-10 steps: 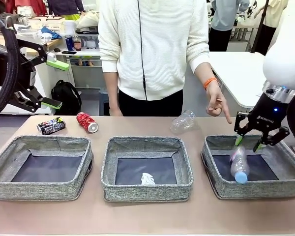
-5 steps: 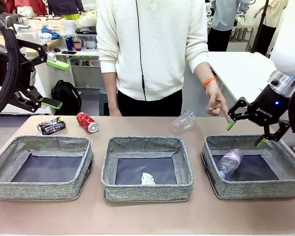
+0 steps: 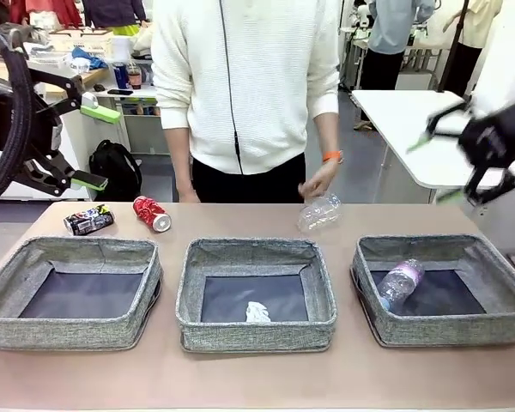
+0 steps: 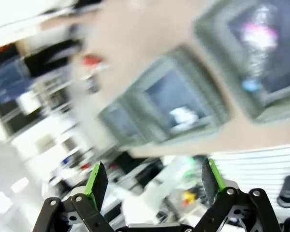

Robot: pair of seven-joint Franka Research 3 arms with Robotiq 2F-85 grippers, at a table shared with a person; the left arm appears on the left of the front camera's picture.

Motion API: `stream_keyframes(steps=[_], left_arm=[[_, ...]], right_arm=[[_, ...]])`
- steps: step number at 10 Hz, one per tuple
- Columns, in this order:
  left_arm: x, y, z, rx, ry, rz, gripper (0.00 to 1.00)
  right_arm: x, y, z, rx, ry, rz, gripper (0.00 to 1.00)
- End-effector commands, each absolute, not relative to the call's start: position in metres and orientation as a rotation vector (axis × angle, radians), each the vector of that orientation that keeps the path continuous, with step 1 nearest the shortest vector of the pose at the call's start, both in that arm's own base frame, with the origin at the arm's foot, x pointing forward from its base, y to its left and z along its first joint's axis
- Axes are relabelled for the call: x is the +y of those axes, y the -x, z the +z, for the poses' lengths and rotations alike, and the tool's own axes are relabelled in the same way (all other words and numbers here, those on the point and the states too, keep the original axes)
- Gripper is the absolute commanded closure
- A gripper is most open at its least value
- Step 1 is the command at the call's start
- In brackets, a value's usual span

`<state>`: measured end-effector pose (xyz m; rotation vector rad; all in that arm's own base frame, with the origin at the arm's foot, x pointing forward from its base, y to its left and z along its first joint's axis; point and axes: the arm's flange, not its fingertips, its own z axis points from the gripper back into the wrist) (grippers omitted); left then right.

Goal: Sort the waste into the appropriate baskets.
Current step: Place the picked waste into the Fabric basket indicated by the person.

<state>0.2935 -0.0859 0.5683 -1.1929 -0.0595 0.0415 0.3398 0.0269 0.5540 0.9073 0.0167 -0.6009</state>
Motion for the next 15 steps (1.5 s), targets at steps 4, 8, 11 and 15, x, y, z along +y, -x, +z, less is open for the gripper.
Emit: stream_keyframes(steps=[4, 8, 11, 15], left_arm=[[-0.086, -0.293, 0.569, -0.066, 1.216, 0.028, 0.0], [-0.086, -0.293, 0.569, -0.066, 1.216, 0.028, 0.0], [-0.086, -0.293, 0.569, -0.066, 1.216, 0.028, 0.0], [-0.086, -0.293, 0.569, -0.066, 1.216, 0.028, 0.0]], right_arm=[[0.09, -0.342, 0.584, 0.157, -1.345, -0.042, 0.0], [0.1, -0.32, 0.588, 0.133, -1.338, -0.068, 0.0], [0.1, -0.32, 0.588, 0.133, -1.338, -0.068, 0.0], [0.1, -0.32, 0.588, 0.133, -1.338, -0.068, 0.0]])
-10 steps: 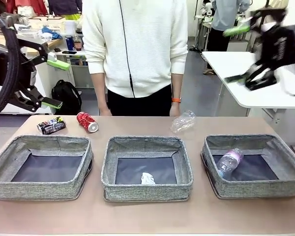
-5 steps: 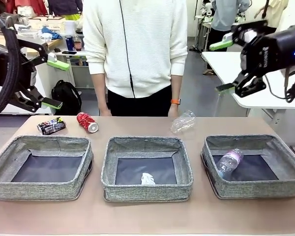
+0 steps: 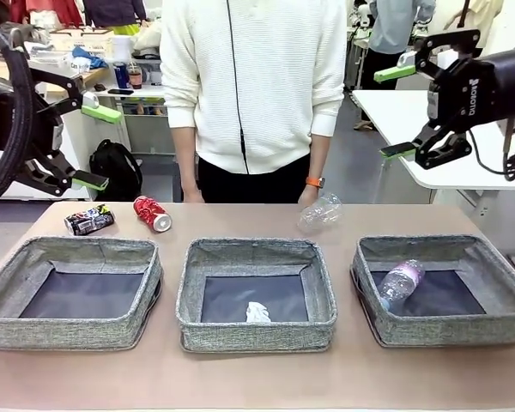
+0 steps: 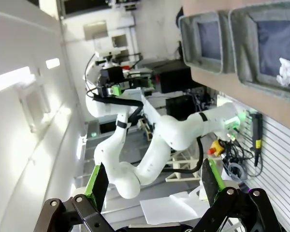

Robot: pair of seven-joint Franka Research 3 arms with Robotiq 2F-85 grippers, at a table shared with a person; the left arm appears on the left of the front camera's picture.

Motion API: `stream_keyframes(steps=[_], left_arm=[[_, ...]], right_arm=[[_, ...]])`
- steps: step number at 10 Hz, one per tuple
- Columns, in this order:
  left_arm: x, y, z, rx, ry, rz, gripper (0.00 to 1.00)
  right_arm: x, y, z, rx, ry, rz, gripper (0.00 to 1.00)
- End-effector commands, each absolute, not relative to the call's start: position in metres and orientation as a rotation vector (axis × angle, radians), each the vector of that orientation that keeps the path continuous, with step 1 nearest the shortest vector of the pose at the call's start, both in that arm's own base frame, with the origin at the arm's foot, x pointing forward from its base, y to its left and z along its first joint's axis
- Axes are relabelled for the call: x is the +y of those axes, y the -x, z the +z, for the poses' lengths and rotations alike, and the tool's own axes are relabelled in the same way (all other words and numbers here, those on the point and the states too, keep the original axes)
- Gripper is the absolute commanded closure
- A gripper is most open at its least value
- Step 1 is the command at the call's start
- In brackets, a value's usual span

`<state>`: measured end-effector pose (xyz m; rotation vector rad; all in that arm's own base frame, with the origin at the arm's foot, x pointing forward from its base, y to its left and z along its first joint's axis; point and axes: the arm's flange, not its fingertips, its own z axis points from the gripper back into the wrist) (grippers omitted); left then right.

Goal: Sort the waste into the appropriate baskets.
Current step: Place the picked waste into the Fabric basket indicated by the person, then pick up the waste item pointed out by the person.

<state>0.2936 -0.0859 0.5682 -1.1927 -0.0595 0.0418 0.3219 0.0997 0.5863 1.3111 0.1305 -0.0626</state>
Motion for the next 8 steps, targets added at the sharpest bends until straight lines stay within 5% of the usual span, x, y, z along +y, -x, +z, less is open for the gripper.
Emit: stream_keyframes(steps=[1, 8], left_arm=[[-0.0857, -0.2933, 0.5691, -0.066, 1.216, 0.028, 0.0], [-0.0857, -0.2933, 0.5691, -0.066, 1.216, 0.028, 0.0]], right_arm=[[0.1004, -0.3204, 0.5876, 0.133, -1.338, -0.068, 0.0], [0.1004, -0.3204, 0.5876, 0.133, -1.338, -0.068, 0.0]])
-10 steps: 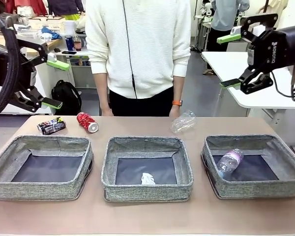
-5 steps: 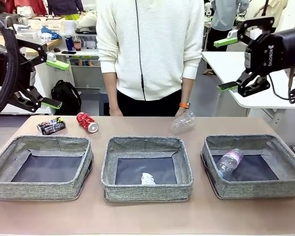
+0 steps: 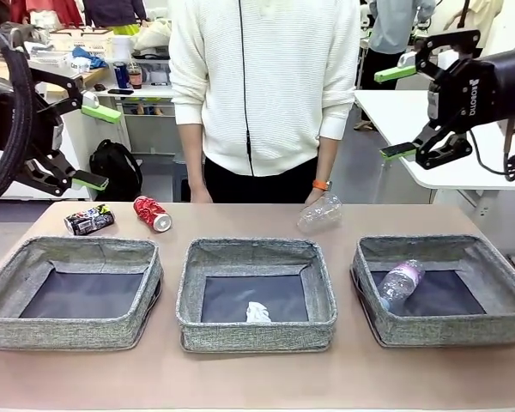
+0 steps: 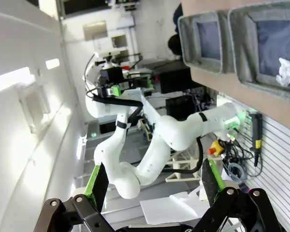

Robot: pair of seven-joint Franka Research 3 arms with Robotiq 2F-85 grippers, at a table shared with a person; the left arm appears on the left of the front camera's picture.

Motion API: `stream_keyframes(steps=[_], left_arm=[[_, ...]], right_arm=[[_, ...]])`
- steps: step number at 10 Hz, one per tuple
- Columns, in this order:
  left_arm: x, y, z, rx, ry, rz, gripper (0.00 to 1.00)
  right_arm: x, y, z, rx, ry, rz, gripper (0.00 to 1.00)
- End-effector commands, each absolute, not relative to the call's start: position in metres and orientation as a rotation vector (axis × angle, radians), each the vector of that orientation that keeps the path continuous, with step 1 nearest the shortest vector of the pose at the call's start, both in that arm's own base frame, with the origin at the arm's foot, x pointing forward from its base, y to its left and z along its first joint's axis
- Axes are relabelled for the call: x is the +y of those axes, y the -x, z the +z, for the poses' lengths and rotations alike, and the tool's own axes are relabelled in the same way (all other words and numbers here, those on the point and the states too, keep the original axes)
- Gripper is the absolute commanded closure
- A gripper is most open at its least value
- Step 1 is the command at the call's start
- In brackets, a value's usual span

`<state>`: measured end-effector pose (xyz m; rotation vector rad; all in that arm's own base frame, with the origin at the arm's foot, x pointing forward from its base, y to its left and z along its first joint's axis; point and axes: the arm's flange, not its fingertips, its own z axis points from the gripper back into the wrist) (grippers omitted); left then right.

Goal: Sort the waste into the appropriate baskets.
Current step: Pick up the waste item pointed out by the person.

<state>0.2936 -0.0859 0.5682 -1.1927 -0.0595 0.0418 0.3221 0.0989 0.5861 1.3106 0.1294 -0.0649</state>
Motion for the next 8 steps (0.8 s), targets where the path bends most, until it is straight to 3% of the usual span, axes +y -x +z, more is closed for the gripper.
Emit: stream_keyframes(steps=[1, 8], left_arm=[[-0.0857, -0.2933, 0.5691, -0.066, 1.216, 0.028, 0.0], [-0.0857, -0.2933, 0.5691, -0.066, 1.216, 0.028, 0.0]], right_arm=[[0.1004, -0.3204, 0.5876, 0.133, -1.338, -0.068, 0.0], [0.1004, -0.3204, 0.5876, 0.133, -1.338, -0.068, 0.0]])
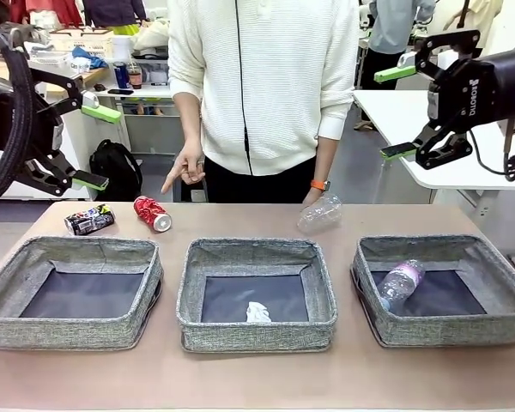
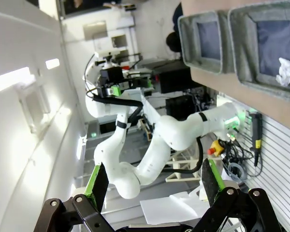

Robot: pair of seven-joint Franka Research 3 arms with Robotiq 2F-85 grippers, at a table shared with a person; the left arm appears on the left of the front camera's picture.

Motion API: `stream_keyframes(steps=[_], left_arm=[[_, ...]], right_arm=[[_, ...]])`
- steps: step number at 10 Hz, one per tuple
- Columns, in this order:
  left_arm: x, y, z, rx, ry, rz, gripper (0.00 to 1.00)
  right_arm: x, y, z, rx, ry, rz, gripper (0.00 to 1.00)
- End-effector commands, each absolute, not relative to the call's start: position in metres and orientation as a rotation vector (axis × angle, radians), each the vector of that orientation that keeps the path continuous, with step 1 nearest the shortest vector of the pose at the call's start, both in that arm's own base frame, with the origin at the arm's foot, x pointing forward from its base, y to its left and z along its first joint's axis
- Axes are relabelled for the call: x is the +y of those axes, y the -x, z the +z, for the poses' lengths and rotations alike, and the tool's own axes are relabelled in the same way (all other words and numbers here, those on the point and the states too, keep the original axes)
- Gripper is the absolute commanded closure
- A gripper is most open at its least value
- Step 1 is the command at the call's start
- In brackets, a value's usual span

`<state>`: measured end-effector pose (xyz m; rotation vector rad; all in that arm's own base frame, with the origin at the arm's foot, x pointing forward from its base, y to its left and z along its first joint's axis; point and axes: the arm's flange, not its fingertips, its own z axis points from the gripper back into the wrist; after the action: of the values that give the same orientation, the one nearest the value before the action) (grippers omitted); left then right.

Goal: Sort the waste into the appropriate baskets.
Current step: Pick up the waste item pointed out by the person.

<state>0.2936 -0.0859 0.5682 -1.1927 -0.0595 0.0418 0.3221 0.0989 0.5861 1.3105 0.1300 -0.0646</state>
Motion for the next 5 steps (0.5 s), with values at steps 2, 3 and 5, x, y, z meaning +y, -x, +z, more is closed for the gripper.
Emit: stream_keyframes(steps=[2, 3, 5], left_arm=[[-0.0857, -0.2933, 0.5691, -0.066, 1.216, 0.028, 0.0], [-0.0857, -0.2933, 0.5691, -0.066, 1.216, 0.028, 0.0], [-0.0857, -0.2933, 0.5691, -0.066, 1.216, 0.028, 0.0]], right_arm=[[0.1004, -0.3204, 0.5876, 0.133, -1.338, -0.068, 0.0], [0.1004, -0.3204, 0.5876, 0.133, -1.338, -0.068, 0.0], [0.1004, -0.3204, 0.5876, 0.133, -1.338, -0.068, 0.0]])
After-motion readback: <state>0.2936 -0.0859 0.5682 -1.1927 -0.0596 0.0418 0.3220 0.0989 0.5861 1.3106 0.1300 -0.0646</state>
